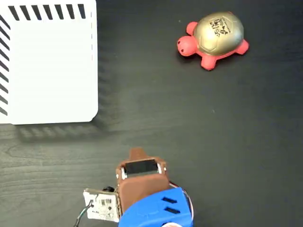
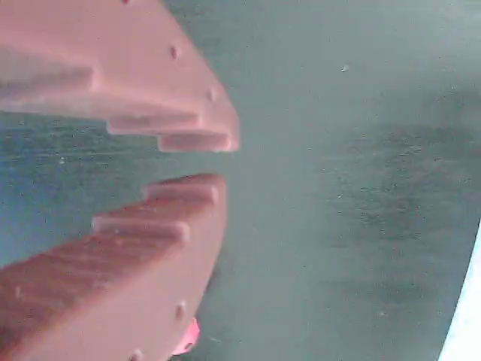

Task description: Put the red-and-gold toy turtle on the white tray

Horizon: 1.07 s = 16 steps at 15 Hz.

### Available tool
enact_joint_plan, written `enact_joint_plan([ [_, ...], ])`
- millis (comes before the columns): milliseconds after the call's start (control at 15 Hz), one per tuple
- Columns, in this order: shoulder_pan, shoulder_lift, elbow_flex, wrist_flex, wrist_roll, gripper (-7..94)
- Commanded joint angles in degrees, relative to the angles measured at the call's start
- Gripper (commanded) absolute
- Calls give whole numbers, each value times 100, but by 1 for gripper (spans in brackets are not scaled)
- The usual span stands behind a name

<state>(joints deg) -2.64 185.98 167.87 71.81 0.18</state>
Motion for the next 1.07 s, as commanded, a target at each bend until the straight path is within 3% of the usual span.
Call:
enact_joint_plan([
  [0,-53,35,-26,44,53,1],
  [200,-44,35,-26,44,62,15],
  [467,-97,0,-35,18,53,14],
  [533,-105,-229,-53,-123,-26,8],
  [600,-176,-589,-132,-387,-413,0],
  [867,-44,-2698,-1327,-1151,-809,0],
  [1000,290,-4043,-2435,-1151,-773,0],
])
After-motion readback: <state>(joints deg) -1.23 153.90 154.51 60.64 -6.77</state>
